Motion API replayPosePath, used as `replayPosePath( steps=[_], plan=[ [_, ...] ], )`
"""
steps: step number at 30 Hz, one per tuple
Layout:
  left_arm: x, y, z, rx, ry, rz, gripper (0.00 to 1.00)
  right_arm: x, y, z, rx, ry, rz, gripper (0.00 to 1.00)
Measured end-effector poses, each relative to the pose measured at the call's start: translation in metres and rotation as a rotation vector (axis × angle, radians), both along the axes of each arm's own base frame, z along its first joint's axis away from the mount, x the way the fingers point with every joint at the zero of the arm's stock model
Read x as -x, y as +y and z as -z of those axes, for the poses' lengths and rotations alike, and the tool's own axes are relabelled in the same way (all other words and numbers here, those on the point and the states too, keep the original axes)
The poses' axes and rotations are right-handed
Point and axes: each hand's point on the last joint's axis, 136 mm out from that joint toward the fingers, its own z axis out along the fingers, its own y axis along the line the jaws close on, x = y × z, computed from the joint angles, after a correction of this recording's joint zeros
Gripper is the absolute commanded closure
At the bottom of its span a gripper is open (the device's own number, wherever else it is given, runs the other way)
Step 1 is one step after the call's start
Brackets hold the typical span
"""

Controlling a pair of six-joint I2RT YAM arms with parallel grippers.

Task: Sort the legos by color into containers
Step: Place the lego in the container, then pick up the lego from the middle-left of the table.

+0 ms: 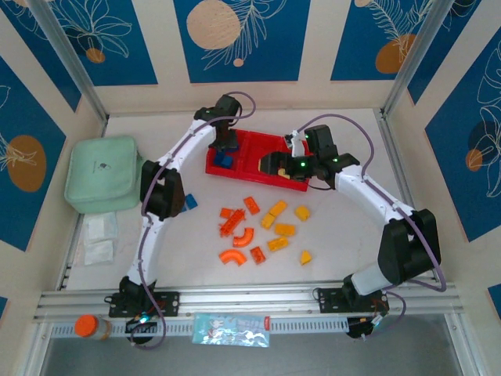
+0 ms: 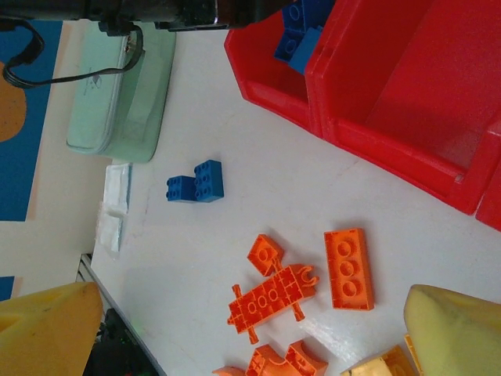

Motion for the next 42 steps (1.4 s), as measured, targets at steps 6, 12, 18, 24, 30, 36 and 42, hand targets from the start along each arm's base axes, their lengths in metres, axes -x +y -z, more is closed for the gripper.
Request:
replayPosePath(
  steps=[6,12,18,24,30,36,42],
  plan=[
    [0.042,0.005,-0.031,0.074,0.032,0.027,0.54,0.008,0.0,-0.008,0.003,-0.017,-0.016,0.01],
    [0.097,0.023,-0.068,0.147,0.009,0.028,0.51,0.025,0.008,0.001,0.022,0.006,-0.06,0.01],
    [0.145,0.049,-0.056,0.15,0.041,-0.018,0.49,0.055,0.024,0.028,0.07,0.062,-0.134,0.01],
    [0.185,0.083,-0.024,0.116,0.109,-0.103,0.46,0.085,0.042,0.051,0.114,0.092,-0.2,0.01],
    [0.207,0.117,-0.002,0.098,0.151,-0.201,0.41,0.106,0.065,0.059,0.131,0.065,-0.258,0.01],
    [0.215,0.14,0.013,0.088,0.185,-0.267,0.38,0.118,0.088,0.065,0.14,0.037,-0.302,0.01],
    [0.21,0.155,0.017,0.101,0.182,-0.315,0.38,0.121,0.095,0.08,0.163,0.063,-0.314,0.01]
  ],
)
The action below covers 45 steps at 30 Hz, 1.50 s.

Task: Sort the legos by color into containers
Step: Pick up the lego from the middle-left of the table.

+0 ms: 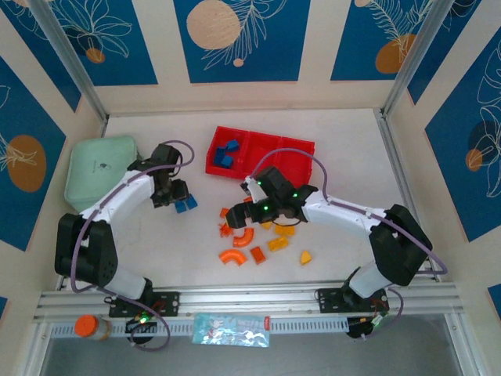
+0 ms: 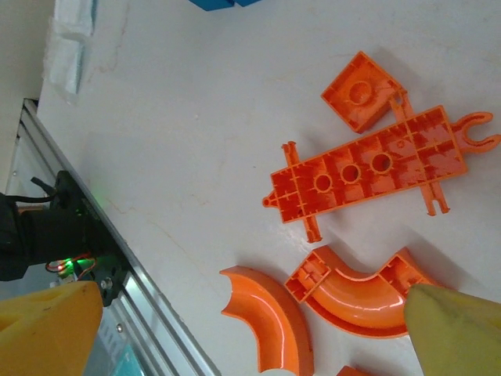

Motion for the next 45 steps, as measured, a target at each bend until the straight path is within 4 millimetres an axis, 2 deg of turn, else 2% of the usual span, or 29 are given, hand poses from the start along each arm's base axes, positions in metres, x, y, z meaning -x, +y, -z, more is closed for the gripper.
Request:
replayPosePath(
  steps=[4,11,19,26,37,40,45],
  plan=[
    [-0.006,-0.002,0.005,0.024,0.001,-0.004,0.38,-0.001,0.0,0.004,0.012,0.003,0.003,0.01],
    [-0.008,-0.004,0.028,0.02,0.054,-0.006,0.41,-0.005,0.004,-0.003,0.003,-0.01,0.004,0.01],
    [0.0,-0.005,0.054,0.033,0.103,-0.022,0.51,-0.005,0.003,-0.002,0.006,-0.01,0.006,0.01],
    [-0.001,-0.006,0.059,0.039,0.103,-0.024,0.62,-0.005,0.003,-0.001,0.009,-0.008,0.006,0.01],
    [0.003,-0.003,0.052,0.026,0.102,-0.021,0.68,-0.014,-0.004,-0.004,-0.011,0.009,0.028,0.01],
    [0.006,-0.002,0.038,0.029,0.087,-0.01,0.68,-0.019,-0.008,-0.009,-0.019,0.012,0.042,0.01],
    [-0.005,-0.011,0.0,0.078,0.006,0.016,0.68,-0.033,-0.021,-0.029,-0.047,-0.003,0.086,0.01]
  ],
)
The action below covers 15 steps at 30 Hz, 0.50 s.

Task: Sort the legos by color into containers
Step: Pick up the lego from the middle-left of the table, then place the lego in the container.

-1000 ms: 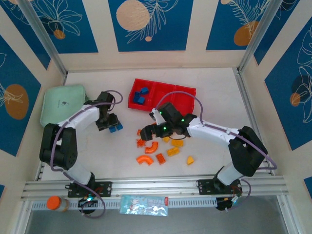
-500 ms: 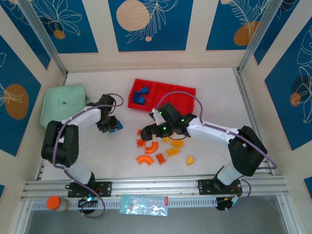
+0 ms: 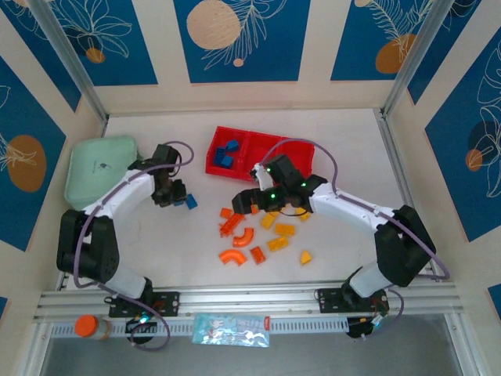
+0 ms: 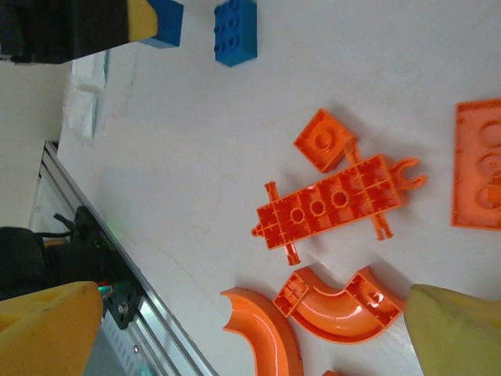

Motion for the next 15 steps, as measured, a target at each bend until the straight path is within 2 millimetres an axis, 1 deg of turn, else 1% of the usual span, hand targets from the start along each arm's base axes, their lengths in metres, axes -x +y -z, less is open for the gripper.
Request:
replayPosePath(
  steps=[5,7,9,11,15],
  plan=[
    [-0.022,-0.019,-0.04,0.064,-0.093,0.033,0.69,-0.016,-0.023,-0.02,-0.024,-0.034,0.07,0.01],
    [-0.032,-0.027,-0.055,0.079,-0.126,0.046,0.69,-0.021,-0.032,-0.026,-0.029,-0.044,0.097,0.01],
    [-0.045,-0.037,-0.069,0.092,-0.159,0.063,0.69,-0.026,-0.041,-0.03,-0.029,-0.048,0.127,0.01],
    [-0.06,-0.05,-0.078,0.101,-0.182,0.09,0.7,-0.032,-0.051,-0.032,-0.029,-0.05,0.157,0.01],
    [-0.088,-0.079,-0.085,0.101,-0.198,0.152,0.7,-0.042,-0.066,-0.039,-0.036,-0.065,0.207,0.01]
  ],
)
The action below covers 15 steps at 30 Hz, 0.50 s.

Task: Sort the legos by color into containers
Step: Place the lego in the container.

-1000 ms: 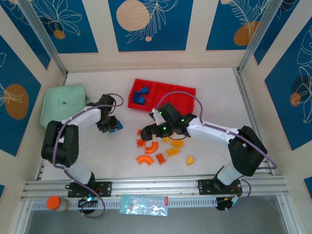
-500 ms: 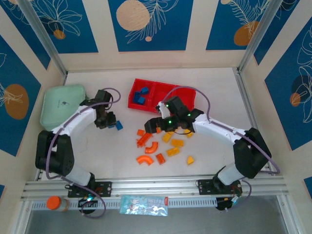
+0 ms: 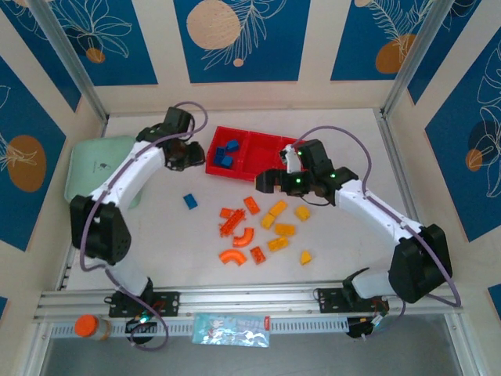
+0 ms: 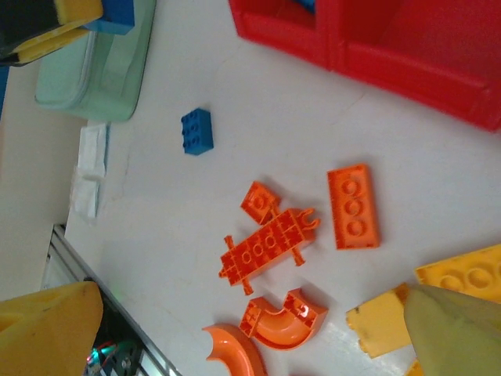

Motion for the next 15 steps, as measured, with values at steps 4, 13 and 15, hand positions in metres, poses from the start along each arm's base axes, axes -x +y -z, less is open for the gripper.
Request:
replayPosePath(
  steps=[4,13,15],
  plan=[
    [-0.027,-0.033,0.002,-0.019,-0.013,0.065,0.7,-0.004,-0.009,-0.003,-0.002,-0.005,0.026,0.01],
    [-0.086,-0.072,0.029,-0.036,-0.014,0.128,0.68,-0.009,-0.022,-0.002,-0.002,-0.002,0.063,0.01],
    [-0.093,-0.076,0.038,-0.037,-0.005,0.137,0.68,-0.01,-0.024,-0.001,-0.002,0.0,0.07,0.01]
  ],
)
